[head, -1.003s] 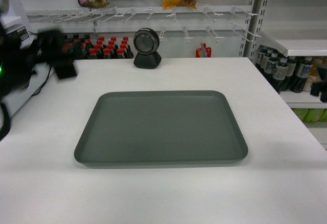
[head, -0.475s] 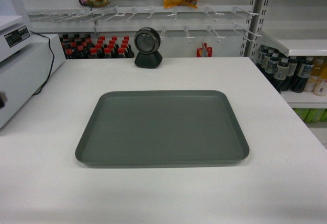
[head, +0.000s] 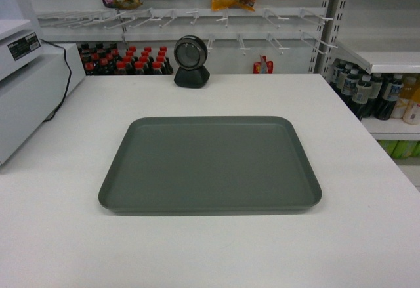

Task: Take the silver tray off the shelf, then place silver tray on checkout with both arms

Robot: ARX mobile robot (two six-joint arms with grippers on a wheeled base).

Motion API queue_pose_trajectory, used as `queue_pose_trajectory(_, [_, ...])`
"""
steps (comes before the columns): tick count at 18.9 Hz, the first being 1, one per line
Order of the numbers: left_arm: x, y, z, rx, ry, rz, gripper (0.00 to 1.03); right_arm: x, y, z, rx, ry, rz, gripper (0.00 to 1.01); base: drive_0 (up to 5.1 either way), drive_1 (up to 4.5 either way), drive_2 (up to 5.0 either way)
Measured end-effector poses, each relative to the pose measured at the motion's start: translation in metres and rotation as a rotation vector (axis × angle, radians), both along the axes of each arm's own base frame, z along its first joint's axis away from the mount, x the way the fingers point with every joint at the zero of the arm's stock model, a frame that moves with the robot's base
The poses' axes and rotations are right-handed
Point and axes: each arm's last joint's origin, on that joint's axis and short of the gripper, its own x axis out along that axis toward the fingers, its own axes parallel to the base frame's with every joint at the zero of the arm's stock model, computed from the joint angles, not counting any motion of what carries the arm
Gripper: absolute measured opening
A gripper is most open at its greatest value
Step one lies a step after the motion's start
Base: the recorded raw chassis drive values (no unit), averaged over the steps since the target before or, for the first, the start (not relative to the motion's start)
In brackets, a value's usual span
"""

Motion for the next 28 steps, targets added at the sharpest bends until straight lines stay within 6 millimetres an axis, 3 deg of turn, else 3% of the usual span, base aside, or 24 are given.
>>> queue_pose_trajectory(8, [-0.031, 0.000, 0.002, 0.000, -0.002, -0.002, 0.01, -0.037, 0.000, 0.000, 0.000, 0.005, 0.000, 0.02, 0.0, 0.00, 0.0])
queue_pose_trajectory(19, [-0.054, 0.000, 0.008, 0.000, -0.026, -0.002, 0.01, -0.061, 0.000, 0.008, 0.000, -0.024, 0.000, 0.02, 0.0, 0.00, 0.0])
queue_pose_trajectory(28, [-0.062, 0.000, 0.007, 0.000, -0.026, -0.002, 0.01, -0.071, 0.000, 0.007, 0.000, -0.024, 0.000, 0.02, 0.0, 0.00, 0.0])
